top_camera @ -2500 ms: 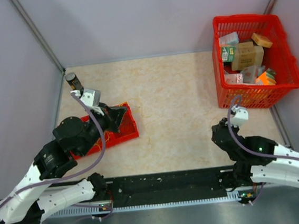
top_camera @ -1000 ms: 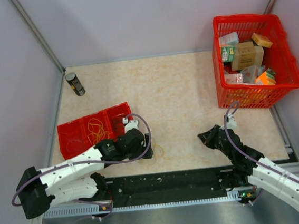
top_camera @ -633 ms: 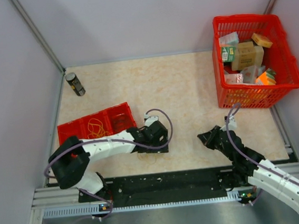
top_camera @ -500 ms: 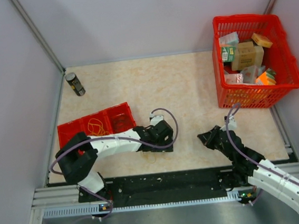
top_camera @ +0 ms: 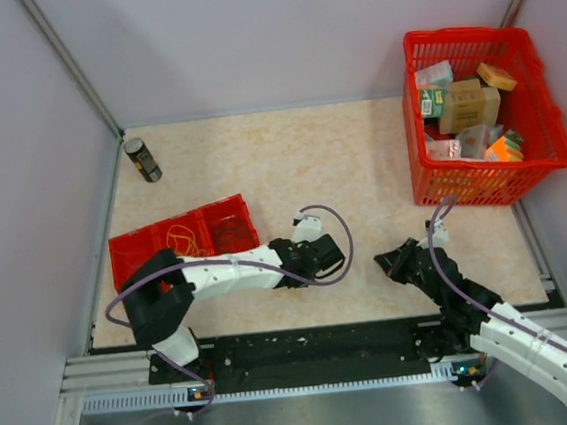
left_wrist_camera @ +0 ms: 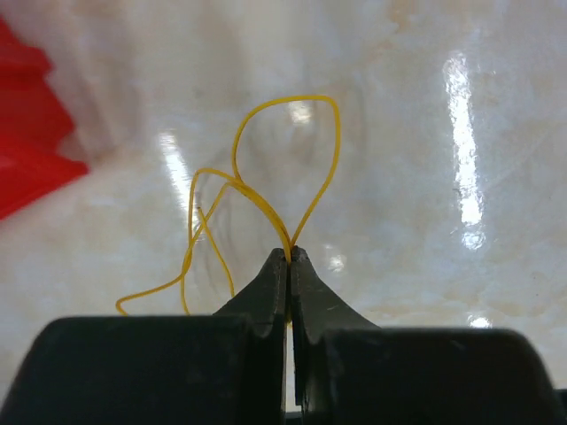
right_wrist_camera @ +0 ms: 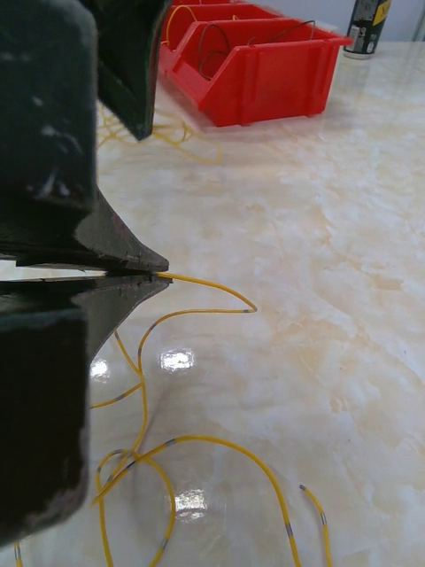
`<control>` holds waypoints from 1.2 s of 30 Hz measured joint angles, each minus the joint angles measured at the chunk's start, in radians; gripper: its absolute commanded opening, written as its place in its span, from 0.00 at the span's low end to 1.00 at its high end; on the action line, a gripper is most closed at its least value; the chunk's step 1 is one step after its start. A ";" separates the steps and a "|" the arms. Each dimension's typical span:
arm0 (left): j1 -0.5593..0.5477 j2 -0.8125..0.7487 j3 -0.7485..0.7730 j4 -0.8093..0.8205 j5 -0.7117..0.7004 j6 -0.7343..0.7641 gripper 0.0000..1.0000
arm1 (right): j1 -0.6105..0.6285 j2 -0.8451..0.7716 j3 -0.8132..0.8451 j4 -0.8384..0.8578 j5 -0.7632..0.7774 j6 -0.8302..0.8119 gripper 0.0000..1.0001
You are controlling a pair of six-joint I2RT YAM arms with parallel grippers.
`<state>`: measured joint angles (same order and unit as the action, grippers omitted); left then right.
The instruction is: Untangle the cables
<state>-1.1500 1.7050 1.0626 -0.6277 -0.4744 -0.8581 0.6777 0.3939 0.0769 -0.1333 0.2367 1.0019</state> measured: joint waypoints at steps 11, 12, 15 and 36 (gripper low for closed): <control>0.248 -0.694 -0.122 -0.032 -0.185 0.168 0.00 | 0.000 -0.010 0.000 0.011 -0.006 -0.006 0.02; 0.315 -0.768 -0.149 -0.012 -0.190 0.185 0.00 | 0.000 -0.011 0.000 0.013 -0.007 -0.006 0.02; 0.491 -0.959 -0.243 0.051 -0.213 0.226 0.00 | 0.000 -0.013 -0.001 0.015 -0.010 -0.006 0.02; 1.136 -0.433 -0.366 0.221 0.244 -0.077 0.54 | 0.000 -0.035 -0.005 0.022 -0.022 -0.014 0.03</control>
<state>-0.0135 1.2720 0.6968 -0.4068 -0.2306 -0.9352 0.6777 0.3588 0.0719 -0.1112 0.2150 0.9874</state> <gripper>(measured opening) 0.143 0.025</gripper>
